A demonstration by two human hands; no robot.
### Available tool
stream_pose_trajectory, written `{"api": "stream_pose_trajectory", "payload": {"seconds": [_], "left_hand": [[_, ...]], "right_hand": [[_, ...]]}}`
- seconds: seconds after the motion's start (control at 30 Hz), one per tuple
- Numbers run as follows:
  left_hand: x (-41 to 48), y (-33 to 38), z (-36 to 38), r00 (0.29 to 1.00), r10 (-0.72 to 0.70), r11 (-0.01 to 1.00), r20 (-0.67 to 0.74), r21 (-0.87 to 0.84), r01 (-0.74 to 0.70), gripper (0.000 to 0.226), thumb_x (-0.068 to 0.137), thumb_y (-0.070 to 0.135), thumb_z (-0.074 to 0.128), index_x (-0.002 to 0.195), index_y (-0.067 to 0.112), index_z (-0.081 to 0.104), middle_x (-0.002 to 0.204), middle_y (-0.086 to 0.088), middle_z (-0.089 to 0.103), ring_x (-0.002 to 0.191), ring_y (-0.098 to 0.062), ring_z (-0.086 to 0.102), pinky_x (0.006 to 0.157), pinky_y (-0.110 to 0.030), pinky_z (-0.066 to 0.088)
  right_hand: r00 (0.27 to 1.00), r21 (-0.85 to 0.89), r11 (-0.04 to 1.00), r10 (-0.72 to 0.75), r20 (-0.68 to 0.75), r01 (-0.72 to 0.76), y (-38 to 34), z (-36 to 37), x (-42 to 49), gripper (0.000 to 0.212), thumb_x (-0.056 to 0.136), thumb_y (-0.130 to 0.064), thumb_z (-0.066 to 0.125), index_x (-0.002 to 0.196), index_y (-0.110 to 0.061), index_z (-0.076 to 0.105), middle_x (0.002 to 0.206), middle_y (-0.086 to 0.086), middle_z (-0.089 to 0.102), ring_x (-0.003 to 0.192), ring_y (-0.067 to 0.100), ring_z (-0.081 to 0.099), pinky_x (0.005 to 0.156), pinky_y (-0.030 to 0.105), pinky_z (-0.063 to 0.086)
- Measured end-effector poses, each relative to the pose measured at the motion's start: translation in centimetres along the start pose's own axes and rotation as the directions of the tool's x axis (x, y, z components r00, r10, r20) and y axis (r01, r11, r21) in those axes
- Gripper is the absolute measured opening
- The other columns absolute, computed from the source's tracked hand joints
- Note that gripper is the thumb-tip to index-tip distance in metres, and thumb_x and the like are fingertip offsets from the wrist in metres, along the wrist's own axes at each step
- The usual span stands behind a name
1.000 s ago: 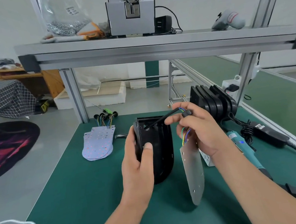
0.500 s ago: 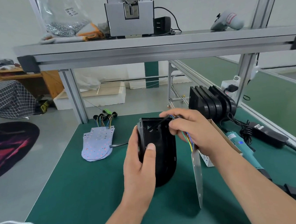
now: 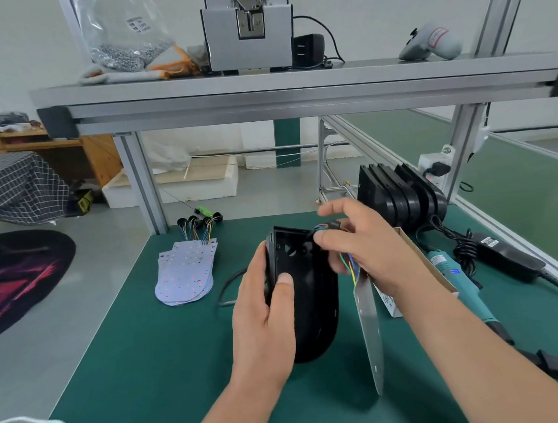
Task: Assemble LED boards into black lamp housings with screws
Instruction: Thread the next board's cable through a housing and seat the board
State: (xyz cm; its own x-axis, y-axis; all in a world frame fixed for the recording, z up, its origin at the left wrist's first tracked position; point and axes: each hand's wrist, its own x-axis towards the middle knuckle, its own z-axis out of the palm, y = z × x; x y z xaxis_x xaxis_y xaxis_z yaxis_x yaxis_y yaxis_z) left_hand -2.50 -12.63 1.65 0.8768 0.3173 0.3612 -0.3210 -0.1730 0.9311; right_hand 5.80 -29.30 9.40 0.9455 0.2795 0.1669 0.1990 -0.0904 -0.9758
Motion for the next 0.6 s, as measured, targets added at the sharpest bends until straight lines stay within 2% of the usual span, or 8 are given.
{"api": "stream_pose_trajectory", "payload": {"seconds": [0.07,0.13,0.23,0.33,0.4,0.47,0.53,0.6], "left_hand": [[-0.1,0.0,0.2,0.999,-0.044,0.999,-0.026,0.001,0.044,0.055,0.097,0.046,0.047,0.152,0.047,0.048,0.146,0.026,0.059,0.141,-0.001,0.050,0.120,-0.044,0.041],[-0.2,0.0,0.3,0.996,-0.083,0.997,-0.043,-0.006,0.083,0.055,0.096,0.045,0.045,0.151,0.047,0.049,0.145,0.030,0.058,0.138,0.003,0.050,0.121,-0.042,0.041],[-0.2,-0.1,0.5,0.994,-0.099,0.995,-0.053,0.006,0.099,0.056,0.096,0.046,0.044,0.151,0.049,0.047,0.145,0.030,0.057,0.139,0.005,0.048,0.122,-0.040,0.039],[-0.2,-0.1,0.7,0.995,-0.091,0.996,-0.048,0.014,0.091,0.053,0.096,0.047,0.045,0.149,0.052,0.046,0.145,0.024,0.059,0.138,-0.005,0.053,0.119,-0.045,0.043],[-0.3,-0.1,0.7,0.996,-0.070,0.997,-0.055,0.027,0.072,0.050,0.097,0.047,0.045,0.146,0.056,0.046,0.143,0.023,0.061,0.135,-0.007,0.055,0.117,-0.046,0.045],[-0.3,-0.1,0.7,0.997,-0.046,0.998,-0.060,0.041,0.048,0.047,0.098,0.044,0.045,0.143,0.059,0.047,0.141,0.025,0.061,0.134,-0.003,0.055,0.117,-0.044,0.044],[-0.3,-0.1,0.8,0.998,-0.044,0.998,-0.053,0.035,0.046,0.047,0.099,0.042,0.045,0.144,0.057,0.047,0.140,0.023,0.062,0.133,-0.006,0.057,0.116,-0.044,0.044],[-0.3,-0.1,0.9,0.997,-0.046,0.999,-0.057,0.023,0.047,0.047,0.100,0.039,0.045,0.144,0.055,0.048,0.139,0.022,0.064,0.132,-0.007,0.058,0.114,-0.040,0.045]], "right_hand": [[0.996,0.074,0.996,0.045,-0.071,-0.040,0.1,0.4,-0.1,0.038,0.093,-0.010,0.079,0.123,-0.006,0.056,0.083,0.014,0.075,0.058,0.028,0.069,0.052,0.033,0.055],[0.992,0.075,0.997,0.041,-0.115,-0.033,0.2,0.7,-0.3,0.035,0.092,-0.013,0.081,0.117,-0.005,0.058,0.086,0.015,0.079,0.060,0.028,0.072,0.053,0.031,0.056],[0.985,0.030,0.998,-0.053,-0.166,0.058,0.7,1.0,-0.1,0.019,0.092,-0.014,0.080,0.107,-0.012,0.069,0.082,0.015,0.077,0.053,0.025,0.060,0.053,0.031,0.050],[0.982,-0.047,0.991,-0.133,-0.133,0.128,1.1,1.6,0.2,0.015,0.097,-0.017,0.076,0.110,-0.023,0.078,0.083,0.019,0.071,0.060,0.023,0.056,0.061,0.034,0.050],[0.986,-0.189,0.972,-0.152,-0.063,0.138,1.7,2.1,0.3,0.028,0.101,-0.025,0.069,0.128,-0.029,0.075,0.083,0.000,0.074,0.071,0.011,0.064,0.074,0.021,0.052],[0.992,-0.313,0.941,-0.124,0.020,0.124,2.1,2.4,0.3,0.044,0.100,-0.029,0.060,0.144,-0.030,0.063,0.095,-0.021,0.074,0.087,-0.004,0.066,0.085,0.010,0.047],[0.994,-0.339,0.935,-0.104,0.015,0.103,2.5,2.5,0.3,0.044,0.099,-0.027,0.061,0.143,-0.031,0.062,0.108,-0.020,0.072,0.101,-0.003,0.066,0.098,0.019,0.048],[0.992,-0.285,0.954,-0.113,-0.063,0.090,2.7,2.6,0.3,0.032,0.096,-0.024,0.069,0.126,-0.033,0.063,0.099,-0.010,0.071,0.095,0.009,0.068,0.095,0.036,0.054]]}}
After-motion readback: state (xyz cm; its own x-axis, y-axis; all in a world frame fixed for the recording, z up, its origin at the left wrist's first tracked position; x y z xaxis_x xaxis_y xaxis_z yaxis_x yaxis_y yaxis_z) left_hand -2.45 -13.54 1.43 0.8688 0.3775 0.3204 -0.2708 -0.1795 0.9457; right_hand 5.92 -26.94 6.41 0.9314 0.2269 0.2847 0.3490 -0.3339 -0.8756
